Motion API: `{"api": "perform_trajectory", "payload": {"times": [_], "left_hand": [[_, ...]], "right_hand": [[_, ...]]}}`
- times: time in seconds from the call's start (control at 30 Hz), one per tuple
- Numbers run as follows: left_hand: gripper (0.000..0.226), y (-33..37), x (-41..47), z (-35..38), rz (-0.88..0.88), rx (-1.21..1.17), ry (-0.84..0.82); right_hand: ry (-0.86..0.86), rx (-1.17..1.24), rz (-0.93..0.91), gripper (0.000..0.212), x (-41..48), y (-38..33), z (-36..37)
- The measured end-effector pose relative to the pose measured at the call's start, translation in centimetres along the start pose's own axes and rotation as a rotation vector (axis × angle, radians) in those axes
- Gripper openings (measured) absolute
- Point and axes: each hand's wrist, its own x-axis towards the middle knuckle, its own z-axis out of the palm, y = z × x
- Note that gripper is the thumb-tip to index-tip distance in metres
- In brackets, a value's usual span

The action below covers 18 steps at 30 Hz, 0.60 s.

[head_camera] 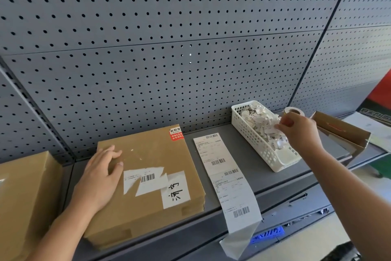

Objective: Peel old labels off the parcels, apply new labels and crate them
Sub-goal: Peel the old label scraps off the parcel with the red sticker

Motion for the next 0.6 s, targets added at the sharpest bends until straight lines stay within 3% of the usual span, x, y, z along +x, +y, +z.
{"api": "perform_trajectory", "payload": {"times": [0.07,0.27,0.5,0.6], "left_hand": [[0.036,0.0,0.0,0.0,0.002,-0.002,-0.001],[0.035,0.0,0.0,0.0,-0.002,-0.002,-0.004],[0.037,-0.1,0.0,0.0,0.002,0.006,-0.008],[0.038,-0.2,0.1,0.1,0.001,0.004,-0.011]], "right_hand": [[0.037,-0.050,-0.052,0.007,-0.3,0.5,0.2],[0.039,-0.146,-0.125,0.021,-0.9,1.6,1.1],[0.015,0.000,0.046,0.004,-0.7,0.2,-0.4],[0.059,0.085,0.091,0.010,-0.7,-0.6,-1.2]]}}
